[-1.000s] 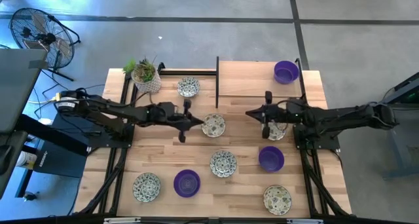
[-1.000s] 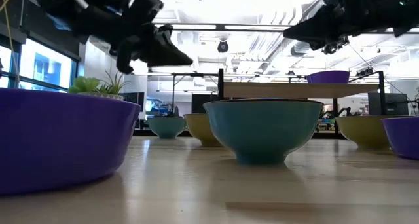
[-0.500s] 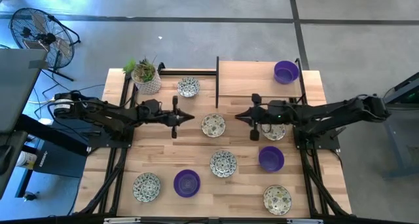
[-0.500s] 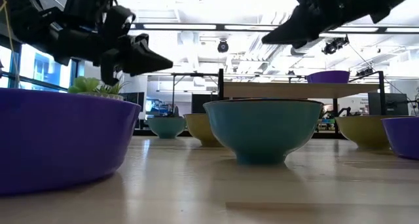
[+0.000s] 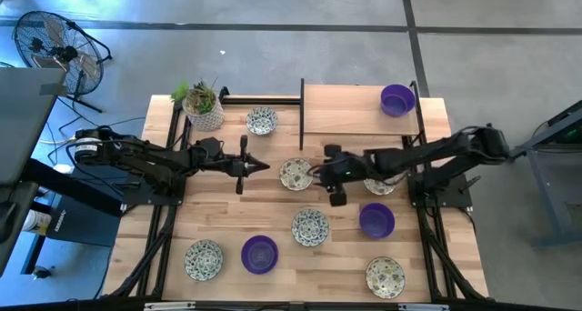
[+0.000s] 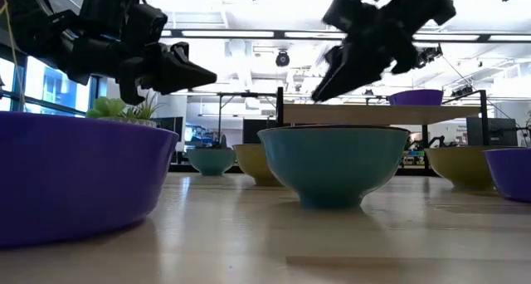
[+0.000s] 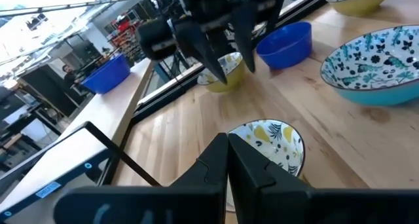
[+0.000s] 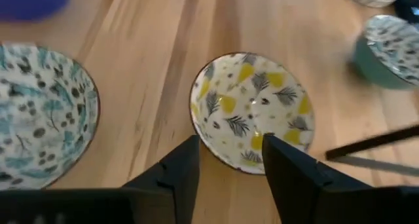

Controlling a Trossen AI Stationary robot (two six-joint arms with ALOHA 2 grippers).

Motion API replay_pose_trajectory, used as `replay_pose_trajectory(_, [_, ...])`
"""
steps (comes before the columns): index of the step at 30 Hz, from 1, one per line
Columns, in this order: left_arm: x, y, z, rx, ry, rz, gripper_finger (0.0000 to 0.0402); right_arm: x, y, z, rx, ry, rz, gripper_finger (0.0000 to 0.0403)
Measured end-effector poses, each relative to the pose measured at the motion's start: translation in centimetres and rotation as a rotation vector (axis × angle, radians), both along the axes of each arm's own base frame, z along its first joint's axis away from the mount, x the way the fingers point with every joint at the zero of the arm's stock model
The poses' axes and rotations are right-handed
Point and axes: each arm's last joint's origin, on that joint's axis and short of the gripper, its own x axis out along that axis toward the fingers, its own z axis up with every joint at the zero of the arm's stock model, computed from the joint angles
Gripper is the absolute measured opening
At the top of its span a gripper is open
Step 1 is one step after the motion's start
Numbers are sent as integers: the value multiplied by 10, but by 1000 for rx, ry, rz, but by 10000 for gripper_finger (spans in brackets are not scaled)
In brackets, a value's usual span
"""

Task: Pick & Place Mini bowls
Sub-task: Put the top left white patterned bowl on the shelf

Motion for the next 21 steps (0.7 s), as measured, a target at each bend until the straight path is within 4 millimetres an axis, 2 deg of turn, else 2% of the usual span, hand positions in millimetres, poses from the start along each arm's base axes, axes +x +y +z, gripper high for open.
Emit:
replay_pose_trajectory(4, [0,0,0,-12,4,1,3,20,1,-10,-54,112,52,160])
replay_pose_trajectory(9, [0,0,0,-15,4,2,3,40,1,-20,-119,230,95,149])
replay_pose_trajectory(14, [0,0,-1,-16,6,2,3,48,1,-28,-159,291,125,131])
replay_pose_trajectory(21, [0,0,-2,-18,18,4,3,50,0,-34,-198,315,143,122])
